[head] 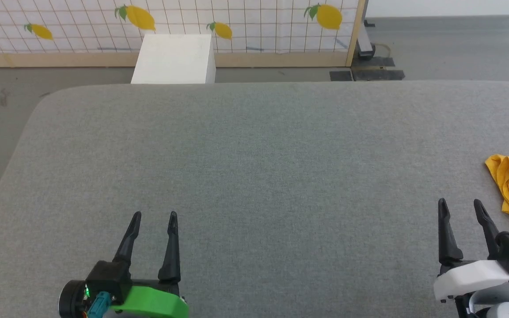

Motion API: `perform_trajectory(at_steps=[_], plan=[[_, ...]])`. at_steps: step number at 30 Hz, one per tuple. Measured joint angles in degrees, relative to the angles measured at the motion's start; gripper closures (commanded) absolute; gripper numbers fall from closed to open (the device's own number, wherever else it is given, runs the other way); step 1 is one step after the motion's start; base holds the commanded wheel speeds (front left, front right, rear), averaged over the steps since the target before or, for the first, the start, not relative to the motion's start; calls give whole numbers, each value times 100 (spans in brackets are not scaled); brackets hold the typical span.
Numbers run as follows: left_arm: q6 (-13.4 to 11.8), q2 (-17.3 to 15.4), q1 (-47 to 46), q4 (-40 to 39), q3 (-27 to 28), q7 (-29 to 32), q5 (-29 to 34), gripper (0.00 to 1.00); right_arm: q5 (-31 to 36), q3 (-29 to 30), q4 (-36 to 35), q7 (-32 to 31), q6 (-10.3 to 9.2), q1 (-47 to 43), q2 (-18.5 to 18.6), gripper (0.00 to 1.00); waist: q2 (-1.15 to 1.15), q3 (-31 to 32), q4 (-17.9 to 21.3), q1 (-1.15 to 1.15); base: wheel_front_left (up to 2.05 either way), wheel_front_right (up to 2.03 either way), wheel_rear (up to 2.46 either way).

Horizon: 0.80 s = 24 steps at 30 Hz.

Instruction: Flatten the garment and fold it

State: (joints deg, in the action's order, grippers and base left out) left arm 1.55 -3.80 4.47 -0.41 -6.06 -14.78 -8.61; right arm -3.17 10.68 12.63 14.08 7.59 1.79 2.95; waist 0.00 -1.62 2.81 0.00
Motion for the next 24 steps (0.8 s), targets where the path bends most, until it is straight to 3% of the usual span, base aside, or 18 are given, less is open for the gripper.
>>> perform_trajectory(at_steps=[6,7,24], plan=[[42,25,-14,32,69,0,-11,0,-37,8,57,15,0,38,0,0,0,-65,21,0,0,0,0],[41,27,-14,24,86,0,-11,100,-37,10,58,14,0,38,0,100,0,-71,23,0,0,0,0],[38,24,-9,23,122,122,21,100,-33,-75,-34,-107,0,36,0,100,0,-48,-8,0,0,0,0]])
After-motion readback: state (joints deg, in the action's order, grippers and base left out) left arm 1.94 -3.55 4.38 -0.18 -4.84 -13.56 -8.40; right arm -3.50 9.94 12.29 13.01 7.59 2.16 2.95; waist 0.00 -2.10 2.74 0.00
